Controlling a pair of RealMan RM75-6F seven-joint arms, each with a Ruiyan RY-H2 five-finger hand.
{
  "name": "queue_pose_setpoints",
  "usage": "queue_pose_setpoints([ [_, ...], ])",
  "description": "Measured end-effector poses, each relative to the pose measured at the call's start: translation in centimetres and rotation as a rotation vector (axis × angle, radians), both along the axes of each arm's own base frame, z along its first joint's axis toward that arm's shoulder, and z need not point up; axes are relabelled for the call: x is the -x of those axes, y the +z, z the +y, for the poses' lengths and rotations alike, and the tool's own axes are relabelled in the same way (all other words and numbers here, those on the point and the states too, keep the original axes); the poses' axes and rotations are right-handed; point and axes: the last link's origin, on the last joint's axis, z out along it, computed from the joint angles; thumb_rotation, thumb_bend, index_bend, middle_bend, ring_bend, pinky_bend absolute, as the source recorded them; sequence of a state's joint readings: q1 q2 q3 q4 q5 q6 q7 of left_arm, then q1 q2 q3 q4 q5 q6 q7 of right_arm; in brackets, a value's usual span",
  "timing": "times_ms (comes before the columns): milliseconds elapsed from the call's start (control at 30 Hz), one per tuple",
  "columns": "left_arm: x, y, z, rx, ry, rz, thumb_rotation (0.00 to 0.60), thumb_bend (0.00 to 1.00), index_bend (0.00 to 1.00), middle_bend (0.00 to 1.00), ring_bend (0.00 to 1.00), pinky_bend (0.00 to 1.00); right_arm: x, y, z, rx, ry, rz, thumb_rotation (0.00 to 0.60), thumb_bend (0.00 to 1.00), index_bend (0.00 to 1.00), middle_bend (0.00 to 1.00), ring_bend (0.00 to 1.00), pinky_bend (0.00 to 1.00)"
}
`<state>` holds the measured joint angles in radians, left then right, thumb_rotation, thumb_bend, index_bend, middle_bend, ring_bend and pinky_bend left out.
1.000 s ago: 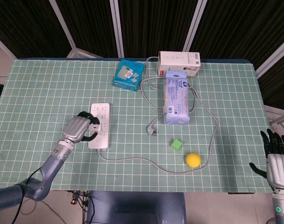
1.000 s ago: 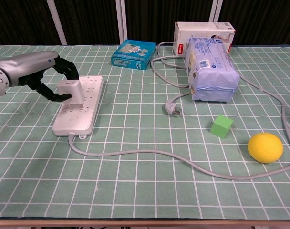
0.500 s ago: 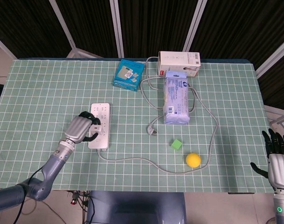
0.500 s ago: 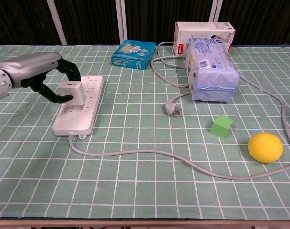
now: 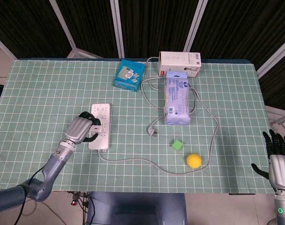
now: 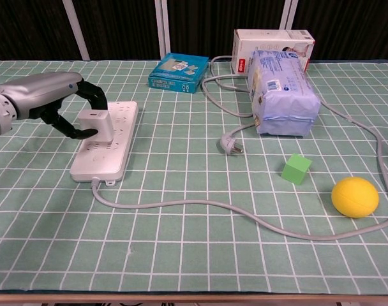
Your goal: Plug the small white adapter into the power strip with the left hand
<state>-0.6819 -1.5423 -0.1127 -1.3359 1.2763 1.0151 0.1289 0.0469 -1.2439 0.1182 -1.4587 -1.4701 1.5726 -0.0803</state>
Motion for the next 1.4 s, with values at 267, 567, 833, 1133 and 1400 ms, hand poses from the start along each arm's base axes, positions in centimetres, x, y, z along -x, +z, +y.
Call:
queue_pose_setpoints([
  [267,-0.01,-0.11,-0.04,0.006,-0.001,-0.002,0.600,0.44,0.57,0.63,0.25,0.18,0.02,0.01,0.02,0.001,0.000,0.000,0.600,0.16,0.00,0.00,0.01,0.04],
  [567,-0.08,-0.19,-0.05,0.004,-0.003,-0.003,0.600,0.44,0.57,0.63,0.25,0.17,0.04,0.05,0.03,0.002,0.000,-0.001,0.600,0.16,0.00,0.00,0.01,0.04],
  [833,-0.03,-0.21,-0.08,0.009,-0.005,0.003,0.600,0.44,0.57,0.63,0.25,0.17,-0.02,0.07,0.07,0.001,0.003,-0.005,0.600,0.16,0.00,0.00,0.01,0.04],
  [1133,0.00,-0.47,-0.18,0.018,-0.004,0.005,0.600,0.44,0.58,0.63,0.25,0.17,0.04,0.15,0.07,0.006,0.001,-0.002,0.600,0.16,0.00,0.00,0.01,0.04],
  [1400,0.12,-0.47,-0.18,0.018,-0.002,0.006,0.600,0.44,0.58,0.63,0.25,0.17,0.06,0.20,0.11,0.008,0.002,-0.004,0.600,0.16,0.00,0.00,0.01,0.04],
])
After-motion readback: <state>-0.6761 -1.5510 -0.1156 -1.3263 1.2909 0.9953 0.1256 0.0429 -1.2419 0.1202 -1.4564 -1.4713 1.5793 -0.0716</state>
